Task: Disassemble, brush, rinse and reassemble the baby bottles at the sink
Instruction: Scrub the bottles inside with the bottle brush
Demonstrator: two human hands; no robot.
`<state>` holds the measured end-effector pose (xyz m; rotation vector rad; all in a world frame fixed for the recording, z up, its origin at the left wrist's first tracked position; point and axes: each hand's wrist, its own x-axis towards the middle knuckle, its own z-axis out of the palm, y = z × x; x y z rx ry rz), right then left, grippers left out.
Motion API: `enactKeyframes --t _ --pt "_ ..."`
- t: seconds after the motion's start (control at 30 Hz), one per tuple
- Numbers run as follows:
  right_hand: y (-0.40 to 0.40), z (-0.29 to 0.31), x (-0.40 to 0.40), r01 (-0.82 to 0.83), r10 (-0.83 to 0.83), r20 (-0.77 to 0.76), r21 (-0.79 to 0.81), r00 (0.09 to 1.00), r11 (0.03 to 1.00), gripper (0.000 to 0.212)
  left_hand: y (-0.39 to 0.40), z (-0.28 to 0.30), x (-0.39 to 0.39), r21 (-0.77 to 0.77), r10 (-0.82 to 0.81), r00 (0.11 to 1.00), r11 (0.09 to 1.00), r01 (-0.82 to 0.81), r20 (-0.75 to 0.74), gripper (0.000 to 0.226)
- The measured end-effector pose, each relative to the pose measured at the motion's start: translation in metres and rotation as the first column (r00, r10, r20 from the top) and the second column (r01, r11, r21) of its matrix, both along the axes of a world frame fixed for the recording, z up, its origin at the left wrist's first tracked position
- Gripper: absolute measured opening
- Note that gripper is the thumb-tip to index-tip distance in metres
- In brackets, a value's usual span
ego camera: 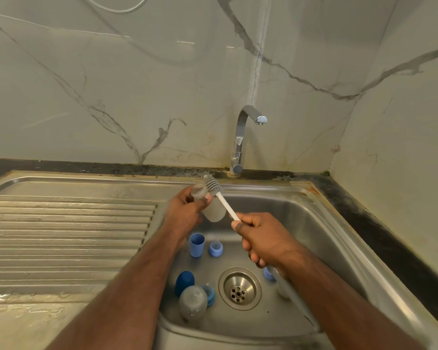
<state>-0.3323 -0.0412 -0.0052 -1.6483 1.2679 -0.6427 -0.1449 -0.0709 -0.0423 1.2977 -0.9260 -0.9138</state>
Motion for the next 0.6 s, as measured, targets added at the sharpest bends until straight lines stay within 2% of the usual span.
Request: enactKeyframes --t 0.07,0.13,0.2,0.27,0.43,0.5,0.6 --pt "0.001 0.002 -0.002 0.000 -0.001 0.032 0.013 0.999 1.000 0.032 0.001 0.002 -0.001 -0.004 -0.023 0.996 1.000 0.023 -0.084 0.024" --pt "0.001 0.004 -0.002 0.025 -0.026 0.063 0.016 0.998 1.000 0.030 0.003 0.003 -0.004 -0.040 -0.128 0.984 0.991 0.124 -0.127 0.034" --pt "-0.001 0.004 -0.001 0.058 -0.060 0.088 0.025 0.994 0.998 0.028 0.005 0.001 -0.007 -0.062 -0.225 0.969 0.974 0.219 -0.107 0.053" --pt "-0.003 0.004 -0.001 0.073 -0.075 0.096 0.028 0.993 0.997 0.027 0.004 -0.002 -0.008 -0.062 -0.243 0.968 0.969 0.240 -0.063 0.058" --pt "-0.001 0.000 0.004 0.049 -0.049 0.038 -0.013 0.998 0.999 0.031 -0.003 -0.005 -0.008 -0.074 -0.001 0.992 0.997 0.011 0.124 0.045" --pt "0.002 -0.002 0.006 0.032 -0.032 -0.010 -0.036 0.999 0.999 0.033 -0.007 -0.006 -0.003 -0.066 0.057 0.992 0.997 -0.050 0.110 0.045" --pt "0.002 -0.002 0.007 0.032 -0.032 -0.002 -0.040 0.999 0.999 0.028 -0.007 -0.006 -0.002 -0.039 0.058 0.992 0.998 -0.054 0.108 0.051"
